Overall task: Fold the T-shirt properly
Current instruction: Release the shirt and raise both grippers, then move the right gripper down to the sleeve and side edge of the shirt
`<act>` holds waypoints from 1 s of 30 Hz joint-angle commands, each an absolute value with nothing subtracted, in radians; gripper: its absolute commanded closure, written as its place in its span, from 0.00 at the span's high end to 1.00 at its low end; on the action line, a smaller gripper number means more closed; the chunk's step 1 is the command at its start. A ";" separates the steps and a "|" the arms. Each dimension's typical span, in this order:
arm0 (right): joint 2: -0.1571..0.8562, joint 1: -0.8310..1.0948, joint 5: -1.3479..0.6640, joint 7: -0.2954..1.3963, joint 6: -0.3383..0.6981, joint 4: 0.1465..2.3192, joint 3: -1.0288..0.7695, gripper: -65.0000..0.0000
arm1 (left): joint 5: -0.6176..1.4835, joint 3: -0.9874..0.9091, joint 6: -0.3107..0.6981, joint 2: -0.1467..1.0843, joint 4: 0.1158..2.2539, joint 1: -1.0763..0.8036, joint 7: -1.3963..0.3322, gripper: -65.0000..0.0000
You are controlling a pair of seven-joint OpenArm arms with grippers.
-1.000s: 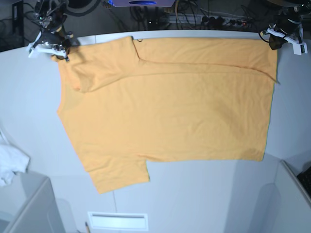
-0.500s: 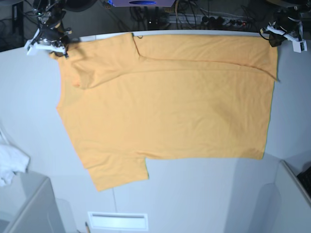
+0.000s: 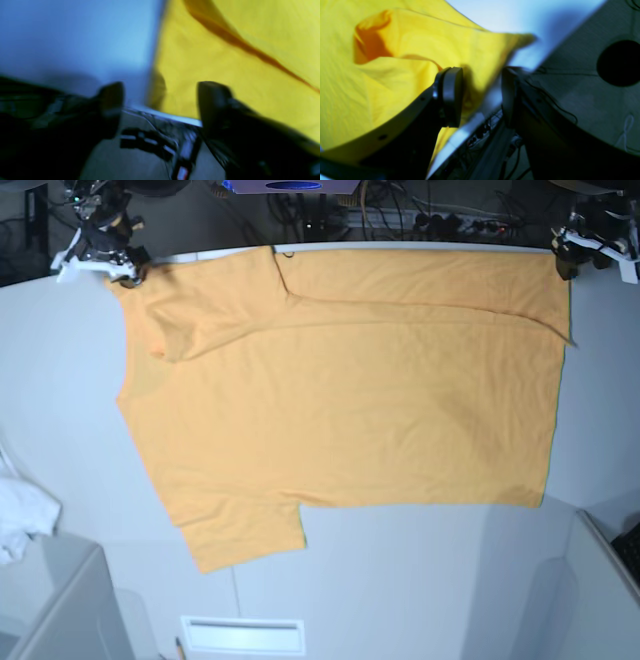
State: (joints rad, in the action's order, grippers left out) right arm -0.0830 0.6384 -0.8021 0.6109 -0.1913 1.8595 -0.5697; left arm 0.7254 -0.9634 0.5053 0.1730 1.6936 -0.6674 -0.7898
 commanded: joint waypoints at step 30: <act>0.358 -0.634 -0.802 0.438 0.030 0.588 -0.065 0.62 | 0.725 -1.050 0.506 0.193 1.896 -0.535 -0.776 0.00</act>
